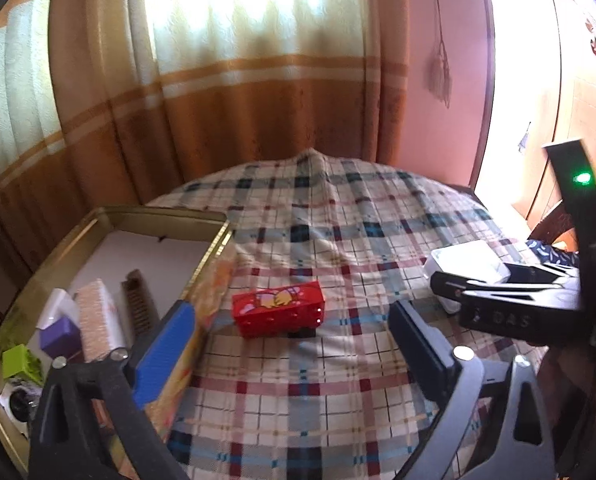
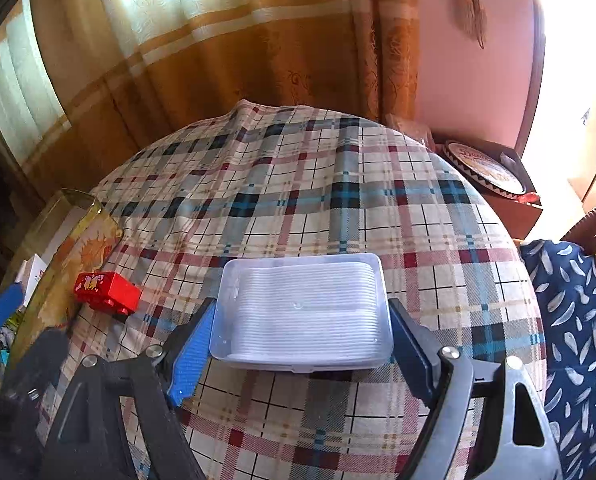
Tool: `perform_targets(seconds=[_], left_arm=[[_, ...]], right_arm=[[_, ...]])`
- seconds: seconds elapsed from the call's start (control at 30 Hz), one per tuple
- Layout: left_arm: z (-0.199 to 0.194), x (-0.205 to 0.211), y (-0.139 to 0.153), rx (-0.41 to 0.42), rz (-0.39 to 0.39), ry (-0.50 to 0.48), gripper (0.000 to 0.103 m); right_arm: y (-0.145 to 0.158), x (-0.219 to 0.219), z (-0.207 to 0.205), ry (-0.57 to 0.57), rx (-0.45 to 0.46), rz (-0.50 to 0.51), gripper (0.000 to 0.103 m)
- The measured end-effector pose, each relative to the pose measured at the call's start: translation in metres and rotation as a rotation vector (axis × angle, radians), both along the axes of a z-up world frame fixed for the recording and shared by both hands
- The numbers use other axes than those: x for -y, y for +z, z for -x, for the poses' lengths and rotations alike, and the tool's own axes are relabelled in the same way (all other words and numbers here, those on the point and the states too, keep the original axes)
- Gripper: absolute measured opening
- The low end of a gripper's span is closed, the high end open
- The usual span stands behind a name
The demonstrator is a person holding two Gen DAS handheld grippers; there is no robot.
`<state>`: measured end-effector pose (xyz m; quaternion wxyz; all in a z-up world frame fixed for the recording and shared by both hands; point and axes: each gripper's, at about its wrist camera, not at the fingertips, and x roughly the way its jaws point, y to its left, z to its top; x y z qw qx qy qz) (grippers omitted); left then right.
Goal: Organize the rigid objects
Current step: 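Grasp the clear plastic container with the right tool, then grasp the red car-print block with the left tool while the right tool holds the container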
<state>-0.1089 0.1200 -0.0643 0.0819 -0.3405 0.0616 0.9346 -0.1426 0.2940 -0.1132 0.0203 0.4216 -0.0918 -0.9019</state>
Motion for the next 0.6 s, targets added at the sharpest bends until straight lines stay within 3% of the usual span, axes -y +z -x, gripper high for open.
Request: perform_targets(seconds=[0.27,0.5,0.6], left_arm=[[0.027,-0.009,-0.024,0.103,-0.005,0.007,0.093],[0.037,-0.01,-0.026,0.088,0.018,0.042,0.092],[0.033,-0.011,-0.024,0.067,-0.005,0.012,0.09]], right_arm=[[-0.003,-0.004,-0.001,-0.004,0.004,0.035,0.083],[-0.003,-0.002,0.0,-0.008,0.004,0.02,0.083],[-0.002,-0.006,-0.003,-0.027,-0.014,0.029,0.083]])
